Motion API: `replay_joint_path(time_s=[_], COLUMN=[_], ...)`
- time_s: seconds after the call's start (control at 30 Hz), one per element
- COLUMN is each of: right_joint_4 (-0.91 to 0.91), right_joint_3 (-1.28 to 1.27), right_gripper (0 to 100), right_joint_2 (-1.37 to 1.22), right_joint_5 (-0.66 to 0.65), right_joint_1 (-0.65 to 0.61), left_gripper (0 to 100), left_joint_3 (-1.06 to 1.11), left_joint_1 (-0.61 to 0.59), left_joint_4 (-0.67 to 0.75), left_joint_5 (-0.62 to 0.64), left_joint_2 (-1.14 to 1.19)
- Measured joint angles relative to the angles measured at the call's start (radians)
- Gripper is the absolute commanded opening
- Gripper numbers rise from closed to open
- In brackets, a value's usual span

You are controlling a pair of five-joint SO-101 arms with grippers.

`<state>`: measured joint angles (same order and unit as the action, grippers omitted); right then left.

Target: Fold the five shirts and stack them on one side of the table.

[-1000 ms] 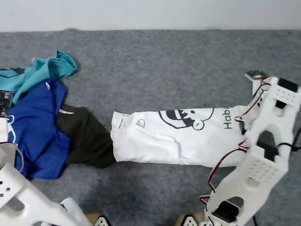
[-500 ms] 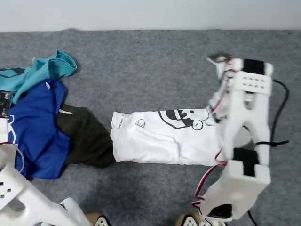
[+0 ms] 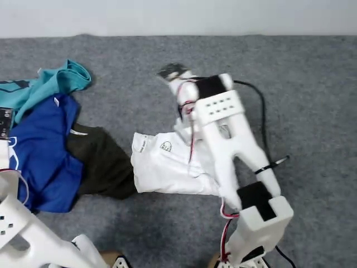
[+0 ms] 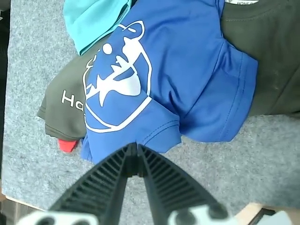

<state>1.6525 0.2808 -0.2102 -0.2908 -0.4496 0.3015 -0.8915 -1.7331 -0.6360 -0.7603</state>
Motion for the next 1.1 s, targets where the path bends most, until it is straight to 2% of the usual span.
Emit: replay_joint_path(time_s=[0.17,0.37,0.67,0.73,0.93,1.1], right_joint_4=[-0.075,-0.129,-0.104,-0.103,-0.103,-0.100], right_joint_3=[0.000,0.005,0.150,0.178,0.238,0.278], right_gripper=[0.9,0.9,1.5,5.5,27.0,27.8], right_joint_2=[-0.038,-0.149,-0.273,-0.299,-0.330,-0.328], right_joint_5=[0.002,-0.029,-0.029,-0.029,-0.029,-0.029], right_joint_1=[-0.100,-0.144,-0.186,-0.186,-0.216,-0.269], left_gripper=[1,1,1,1,1,1], left_joint_3=[0.002,0.002,0.063,0.063,0.063,0.063], left_joint_1=[0.000,0.000,0.043,0.046,0.046,0.046], left_joint_4=[0.000,0.000,-0.002,-0.002,-0.002,-0.002], left_joint_5=[0.034,0.035,0.037,0.037,0.040,0.040], left_joint_2=[0.000,0.000,0.000,0.000,0.000,0.000])
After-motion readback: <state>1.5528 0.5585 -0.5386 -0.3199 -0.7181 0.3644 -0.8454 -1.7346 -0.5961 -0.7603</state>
